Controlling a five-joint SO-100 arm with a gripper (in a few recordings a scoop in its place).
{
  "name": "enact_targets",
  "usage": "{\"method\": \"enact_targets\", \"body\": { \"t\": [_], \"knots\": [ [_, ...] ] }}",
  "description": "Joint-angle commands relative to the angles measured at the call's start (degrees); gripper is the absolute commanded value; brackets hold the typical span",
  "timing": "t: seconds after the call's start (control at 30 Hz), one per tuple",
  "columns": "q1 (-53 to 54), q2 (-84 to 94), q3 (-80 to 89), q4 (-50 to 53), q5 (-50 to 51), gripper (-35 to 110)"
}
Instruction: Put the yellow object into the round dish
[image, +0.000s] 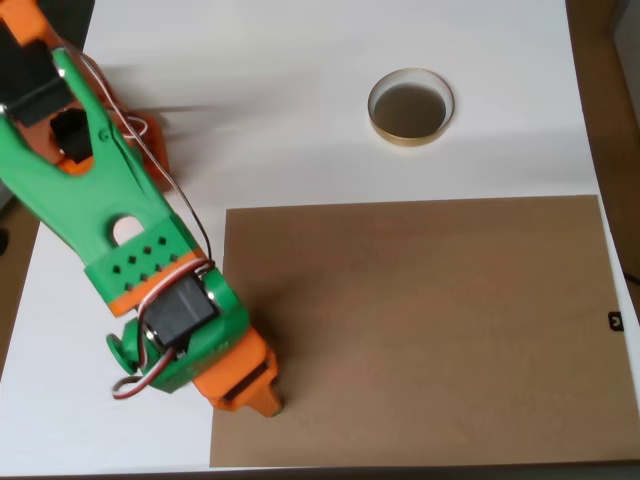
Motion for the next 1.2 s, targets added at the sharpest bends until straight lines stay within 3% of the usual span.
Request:
{"method": "enact_targets", "body": {
  "t": [0.0, 0.3, 0.73, 1.17],
  "knots": [
    [0.3, 1.3, -3.0, 0.4, -0.7, 21],
    [0.5, 0.5, -3.3, -0.5, -0.9, 0],
    [-0.2, 12.4, -2.5, 3.4, -3.8, -1],
    [-10.9, 27.6, 0.2, 9.2, -8.4, -1]
  ]
}}
